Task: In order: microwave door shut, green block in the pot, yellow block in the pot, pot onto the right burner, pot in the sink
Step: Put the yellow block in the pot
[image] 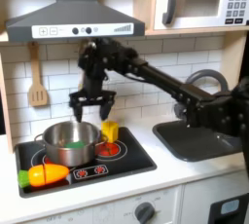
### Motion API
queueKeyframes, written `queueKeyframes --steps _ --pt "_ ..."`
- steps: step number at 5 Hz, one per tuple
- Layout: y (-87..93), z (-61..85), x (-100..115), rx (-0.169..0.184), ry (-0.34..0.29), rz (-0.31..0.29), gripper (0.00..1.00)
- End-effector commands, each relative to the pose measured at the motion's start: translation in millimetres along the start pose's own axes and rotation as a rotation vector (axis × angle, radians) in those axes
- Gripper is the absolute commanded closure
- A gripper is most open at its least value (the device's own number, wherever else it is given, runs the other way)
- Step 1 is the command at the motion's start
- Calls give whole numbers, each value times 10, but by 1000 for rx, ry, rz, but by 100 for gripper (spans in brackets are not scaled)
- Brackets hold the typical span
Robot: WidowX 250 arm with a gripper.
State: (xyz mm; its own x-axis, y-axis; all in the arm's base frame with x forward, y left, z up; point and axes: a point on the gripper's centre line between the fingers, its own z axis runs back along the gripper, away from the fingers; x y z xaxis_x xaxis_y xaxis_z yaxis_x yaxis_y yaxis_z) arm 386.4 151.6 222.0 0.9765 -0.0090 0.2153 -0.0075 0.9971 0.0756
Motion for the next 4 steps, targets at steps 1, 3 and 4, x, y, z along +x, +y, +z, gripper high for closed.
queueKeyframes --steps 1,3,4 --pt "-418 8 -6 -61 -13 -80 0" --pt "-627 -103 34 -77 -6 -110 0" --pt "-583 -122 54 -60 -8 -104 0"
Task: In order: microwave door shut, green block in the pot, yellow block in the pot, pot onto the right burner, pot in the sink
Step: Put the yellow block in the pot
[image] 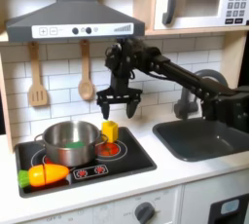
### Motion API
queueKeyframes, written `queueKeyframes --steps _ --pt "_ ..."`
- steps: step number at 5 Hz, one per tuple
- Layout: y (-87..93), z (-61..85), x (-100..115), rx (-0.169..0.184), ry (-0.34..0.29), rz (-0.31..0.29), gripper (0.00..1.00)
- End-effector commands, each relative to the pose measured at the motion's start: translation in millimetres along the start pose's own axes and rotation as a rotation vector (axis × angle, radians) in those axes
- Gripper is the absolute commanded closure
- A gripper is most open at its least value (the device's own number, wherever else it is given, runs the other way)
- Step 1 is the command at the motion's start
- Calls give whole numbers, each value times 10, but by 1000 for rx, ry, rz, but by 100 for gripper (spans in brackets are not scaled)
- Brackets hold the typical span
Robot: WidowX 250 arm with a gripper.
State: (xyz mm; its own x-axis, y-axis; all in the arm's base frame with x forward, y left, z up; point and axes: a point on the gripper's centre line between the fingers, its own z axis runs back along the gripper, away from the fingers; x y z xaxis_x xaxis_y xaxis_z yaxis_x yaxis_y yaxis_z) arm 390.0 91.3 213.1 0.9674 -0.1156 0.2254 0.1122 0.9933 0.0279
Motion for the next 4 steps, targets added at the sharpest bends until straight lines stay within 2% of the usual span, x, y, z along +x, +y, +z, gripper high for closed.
queueKeyframes --steps 1,3,4 --pt "37 -100 72 20 6 3 0" --pt "90 -331 185 7 28 14 0" --pt "72 -400 188 5 41 -1 0"
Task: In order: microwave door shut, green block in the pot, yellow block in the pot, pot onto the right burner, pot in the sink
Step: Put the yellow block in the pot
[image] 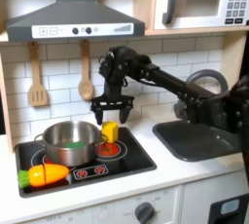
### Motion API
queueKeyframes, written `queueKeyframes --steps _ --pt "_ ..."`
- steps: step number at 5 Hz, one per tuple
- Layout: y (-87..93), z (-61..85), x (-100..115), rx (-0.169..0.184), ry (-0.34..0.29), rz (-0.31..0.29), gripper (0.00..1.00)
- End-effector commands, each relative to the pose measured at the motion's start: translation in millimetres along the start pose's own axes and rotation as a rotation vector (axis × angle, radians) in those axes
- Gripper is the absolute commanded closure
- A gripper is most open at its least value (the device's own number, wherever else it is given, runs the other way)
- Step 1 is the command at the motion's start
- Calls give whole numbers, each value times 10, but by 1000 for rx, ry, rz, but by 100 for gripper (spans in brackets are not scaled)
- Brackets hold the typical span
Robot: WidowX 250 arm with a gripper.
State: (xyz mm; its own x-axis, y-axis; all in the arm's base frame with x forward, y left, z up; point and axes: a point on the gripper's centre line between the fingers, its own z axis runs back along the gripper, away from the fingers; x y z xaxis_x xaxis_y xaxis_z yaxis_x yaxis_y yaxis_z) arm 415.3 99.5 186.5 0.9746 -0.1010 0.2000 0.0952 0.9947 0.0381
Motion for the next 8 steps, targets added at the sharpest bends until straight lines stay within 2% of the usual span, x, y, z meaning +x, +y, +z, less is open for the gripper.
queueKeyframes --steps 1,2,3,4,5,6,7,8 --pt "-53 -147 23 -12 29 -27 0" --pt "-126 -201 46 -24 39 -50 0" --pt "-99 -203 52 -11 42 -40 0" --pt "-61 -249 46 -14 53 -32 0" --pt "-86 -385 10 -31 94 -31 0" --pt "-113 -389 14 -34 97 -37 0" --pt "-115 -382 30 -38 86 -34 100" --pt "-107 -366 18 -29 85 -25 100"
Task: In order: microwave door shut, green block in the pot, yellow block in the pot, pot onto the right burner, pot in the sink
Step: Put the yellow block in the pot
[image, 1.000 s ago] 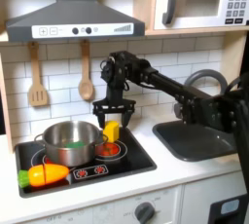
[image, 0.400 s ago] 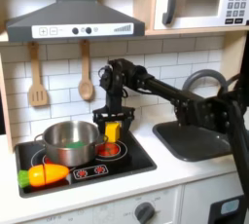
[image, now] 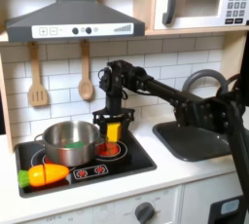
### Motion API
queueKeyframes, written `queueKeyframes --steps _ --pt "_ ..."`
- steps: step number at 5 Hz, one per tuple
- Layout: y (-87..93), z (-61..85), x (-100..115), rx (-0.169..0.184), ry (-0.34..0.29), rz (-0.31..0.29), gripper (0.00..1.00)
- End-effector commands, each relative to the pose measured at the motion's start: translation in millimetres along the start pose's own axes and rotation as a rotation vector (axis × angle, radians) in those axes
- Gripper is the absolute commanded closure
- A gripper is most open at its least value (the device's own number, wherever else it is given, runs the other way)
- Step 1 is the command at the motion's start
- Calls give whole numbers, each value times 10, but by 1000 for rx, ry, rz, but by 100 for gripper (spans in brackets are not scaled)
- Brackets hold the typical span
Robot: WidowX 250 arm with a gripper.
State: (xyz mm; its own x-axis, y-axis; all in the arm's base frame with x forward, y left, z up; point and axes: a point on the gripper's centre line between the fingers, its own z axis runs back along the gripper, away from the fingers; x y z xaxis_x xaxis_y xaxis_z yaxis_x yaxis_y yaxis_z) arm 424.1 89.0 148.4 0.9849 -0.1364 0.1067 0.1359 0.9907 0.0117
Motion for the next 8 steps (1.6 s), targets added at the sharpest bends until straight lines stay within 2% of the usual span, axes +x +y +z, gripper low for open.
queueKeyframes --steps 1,2,3,4,5,6,8 --pt "-6 35 -19 4 -14 13 100" --pt "-63 207 -24 -5 -51 5 100" --pt "-83 369 -87 -9 -63 22 100" --pt "-96 603 -170 -12 -79 40 100" --pt "-66 781 -252 0 -100 69 100" --pt "7 963 -305 17 -131 101 100" --pt "385 1017 -477 43 -111 209 100"
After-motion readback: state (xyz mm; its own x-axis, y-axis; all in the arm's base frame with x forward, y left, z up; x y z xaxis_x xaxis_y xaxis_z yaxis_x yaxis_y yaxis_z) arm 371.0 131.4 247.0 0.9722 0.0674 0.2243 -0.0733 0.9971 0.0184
